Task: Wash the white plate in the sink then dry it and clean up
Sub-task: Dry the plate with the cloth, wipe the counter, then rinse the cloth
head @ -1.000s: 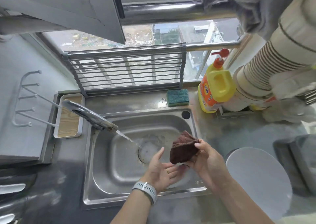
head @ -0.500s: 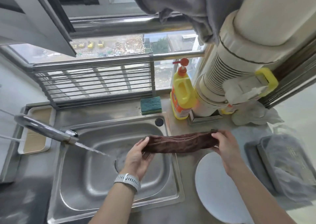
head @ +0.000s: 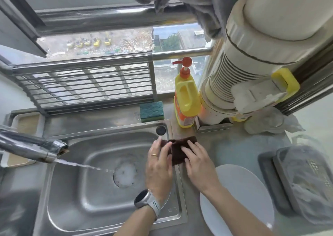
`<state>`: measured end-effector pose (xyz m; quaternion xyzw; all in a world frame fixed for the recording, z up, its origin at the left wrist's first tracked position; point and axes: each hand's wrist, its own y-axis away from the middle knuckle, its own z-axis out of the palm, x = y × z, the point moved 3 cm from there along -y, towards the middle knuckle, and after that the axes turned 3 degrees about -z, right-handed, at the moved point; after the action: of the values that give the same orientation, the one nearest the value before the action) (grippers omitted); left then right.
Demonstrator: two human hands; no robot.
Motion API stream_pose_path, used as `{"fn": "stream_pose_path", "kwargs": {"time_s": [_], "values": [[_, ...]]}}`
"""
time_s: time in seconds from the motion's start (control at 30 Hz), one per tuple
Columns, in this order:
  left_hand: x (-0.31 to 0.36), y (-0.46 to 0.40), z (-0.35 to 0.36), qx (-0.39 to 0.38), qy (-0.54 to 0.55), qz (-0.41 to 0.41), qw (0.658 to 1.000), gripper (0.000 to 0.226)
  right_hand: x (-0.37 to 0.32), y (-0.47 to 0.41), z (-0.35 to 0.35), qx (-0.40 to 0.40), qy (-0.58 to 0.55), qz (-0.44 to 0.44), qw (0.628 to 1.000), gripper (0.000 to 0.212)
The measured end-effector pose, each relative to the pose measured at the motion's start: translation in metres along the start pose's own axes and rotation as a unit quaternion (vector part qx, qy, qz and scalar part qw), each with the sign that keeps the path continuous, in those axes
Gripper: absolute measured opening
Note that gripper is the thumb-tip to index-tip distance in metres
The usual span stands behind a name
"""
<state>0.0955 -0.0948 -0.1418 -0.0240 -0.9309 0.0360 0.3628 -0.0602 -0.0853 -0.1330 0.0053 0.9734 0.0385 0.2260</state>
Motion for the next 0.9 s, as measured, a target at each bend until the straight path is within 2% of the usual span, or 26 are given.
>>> {"fn": "stream_pose_path", "kwargs": {"time_s": [0.03,0.1,0.2,0.3,0.33,0.4,0.5,0.53,0.6,0.67,0.77,0.9], "values": [[-0.002,0.005,0.014,-0.037,-0.045,0.069,0.996,0.051,0.000,0.003,0.010,-0.022,0.022,-0.011,0.999,0.051],[-0.006,0.004,0.036,-0.083,-0.120,0.148,0.978,0.065,0.003,-0.002,0.020,-0.038,0.042,-0.033,0.998,0.059],[-0.005,-0.033,0.047,-0.104,-0.172,0.157,0.967,0.067,0.010,-0.030,0.014,-0.044,0.033,-0.042,0.998,0.063],[-0.004,-0.060,0.050,-0.091,-0.236,0.211,0.944,0.053,0.016,-0.049,0.000,-0.076,-0.029,-0.037,0.996,0.055],[-0.004,-0.057,0.049,-0.086,-0.251,0.228,0.937,0.048,0.022,-0.046,-0.010,-0.074,-0.058,-0.011,0.995,0.050],[-0.002,-0.043,0.043,-0.068,-0.253,0.257,0.930,0.037,0.042,-0.025,-0.039,-0.023,-0.069,0.061,0.996,0.040],[0.004,-0.035,0.037,-0.059,-0.235,0.279,0.929,0.027,0.091,0.037,-0.085,0.059,0.014,0.178,0.982,0.030],[0.006,-0.039,0.037,-0.060,-0.225,0.292,0.928,0.027,0.106,0.060,-0.096,0.059,0.041,0.214,0.974,0.029],[0.007,-0.046,0.045,-0.086,-0.214,0.318,0.920,0.040,0.132,0.100,-0.103,0.005,0.050,0.299,0.953,0.031],[0.005,-0.047,0.055,-0.132,-0.220,0.338,0.905,0.050,0.148,0.128,-0.099,-0.039,-0.006,0.356,0.934,0.030],[-0.003,-0.037,0.063,-0.170,-0.231,0.325,0.901,0.053,0.162,0.152,-0.090,-0.065,-0.134,0.399,0.905,0.023],[-0.005,0.010,0.058,-0.207,-0.229,0.322,0.895,0.054,0.169,0.174,-0.096,-0.051,-0.302,0.420,0.854,0.012]]}}
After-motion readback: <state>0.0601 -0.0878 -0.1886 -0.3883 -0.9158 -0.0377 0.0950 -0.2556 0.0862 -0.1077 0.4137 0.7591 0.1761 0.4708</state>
